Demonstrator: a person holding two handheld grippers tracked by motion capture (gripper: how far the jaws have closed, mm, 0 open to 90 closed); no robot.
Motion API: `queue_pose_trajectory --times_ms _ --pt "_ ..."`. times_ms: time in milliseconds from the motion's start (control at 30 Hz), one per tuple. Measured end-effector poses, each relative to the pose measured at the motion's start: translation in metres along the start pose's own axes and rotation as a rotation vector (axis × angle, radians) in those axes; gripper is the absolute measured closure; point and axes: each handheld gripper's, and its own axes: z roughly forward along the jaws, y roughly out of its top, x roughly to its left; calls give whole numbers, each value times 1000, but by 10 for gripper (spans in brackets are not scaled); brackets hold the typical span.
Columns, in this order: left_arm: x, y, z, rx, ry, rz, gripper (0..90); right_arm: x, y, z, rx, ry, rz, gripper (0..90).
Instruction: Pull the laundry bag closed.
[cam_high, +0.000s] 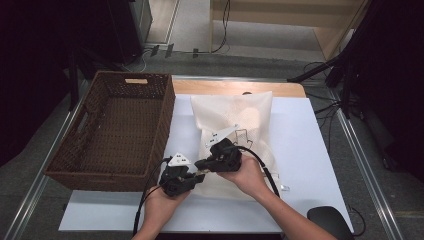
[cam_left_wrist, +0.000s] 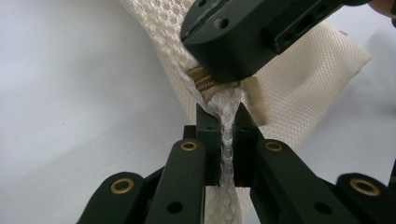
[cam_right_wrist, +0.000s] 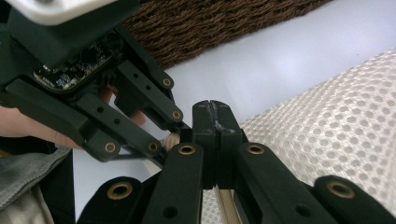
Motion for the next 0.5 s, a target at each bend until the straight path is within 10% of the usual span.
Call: queue_pose_trajectory --times_ms 500 --pt "4 0 -4 -19 -3 -33 854 5 -6 -26 -41 -22 15 831"
